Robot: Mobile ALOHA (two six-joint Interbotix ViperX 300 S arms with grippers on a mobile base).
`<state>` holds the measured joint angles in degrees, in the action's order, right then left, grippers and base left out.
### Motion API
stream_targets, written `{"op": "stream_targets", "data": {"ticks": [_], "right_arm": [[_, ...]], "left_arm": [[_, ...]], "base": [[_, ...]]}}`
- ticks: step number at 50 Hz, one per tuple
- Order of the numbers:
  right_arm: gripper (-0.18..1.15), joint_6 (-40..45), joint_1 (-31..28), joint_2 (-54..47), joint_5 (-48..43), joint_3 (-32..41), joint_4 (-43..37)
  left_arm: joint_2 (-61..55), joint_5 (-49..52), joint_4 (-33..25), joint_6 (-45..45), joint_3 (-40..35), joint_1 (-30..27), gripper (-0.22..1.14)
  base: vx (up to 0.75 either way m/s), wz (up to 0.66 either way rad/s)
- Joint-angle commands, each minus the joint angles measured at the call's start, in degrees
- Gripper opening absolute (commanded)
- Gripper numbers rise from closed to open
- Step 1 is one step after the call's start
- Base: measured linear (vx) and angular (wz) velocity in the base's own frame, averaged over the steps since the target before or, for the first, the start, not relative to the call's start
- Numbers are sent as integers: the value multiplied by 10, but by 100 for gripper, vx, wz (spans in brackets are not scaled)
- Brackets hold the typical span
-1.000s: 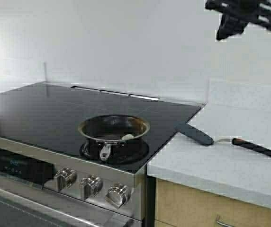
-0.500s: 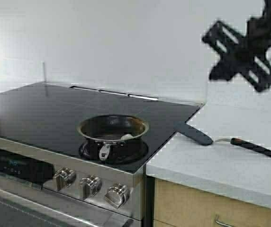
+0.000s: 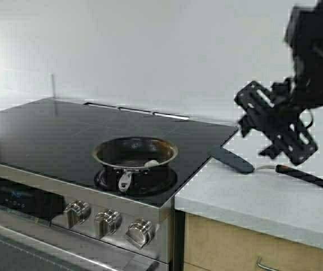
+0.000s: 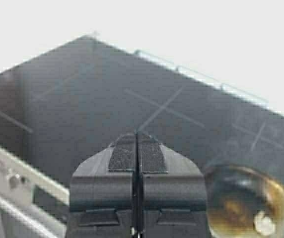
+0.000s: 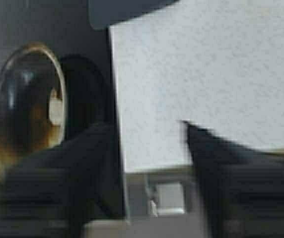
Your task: Add oil to the pan and cook the shrimp and serve it
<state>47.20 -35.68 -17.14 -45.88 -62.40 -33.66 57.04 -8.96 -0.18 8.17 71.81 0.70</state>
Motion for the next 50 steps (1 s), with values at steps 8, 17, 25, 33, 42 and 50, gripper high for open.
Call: {"op": "stream_targets", "data": {"ticks": [8, 17, 25, 33, 42, 50], "right_arm": [[102, 111, 16, -97, -105, 49, 12], [102, 197, 45, -153, -168, 72, 30], [101, 272, 76, -198, -171, 105, 90], [101, 294, 129, -230, -174, 140, 146], [101, 295, 168, -256, -171, 185, 161], [101, 300, 186, -265, -129, 217, 174]], "left_arm": [[-3, -3, -1, 0, -7, 0, 3], [-3, -3, 0, 0, -7, 0, 3], [-3, -2, -1, 0, -8, 0, 3], [0, -1, 0, 1, -6, -1, 3], [8, 4, 0, 1, -6, 0, 3], [8, 8, -1, 2, -5, 0, 3]], "base": [[0, 0], [0, 0], [0, 0], [0, 0], [0, 0], [0, 0]]}}
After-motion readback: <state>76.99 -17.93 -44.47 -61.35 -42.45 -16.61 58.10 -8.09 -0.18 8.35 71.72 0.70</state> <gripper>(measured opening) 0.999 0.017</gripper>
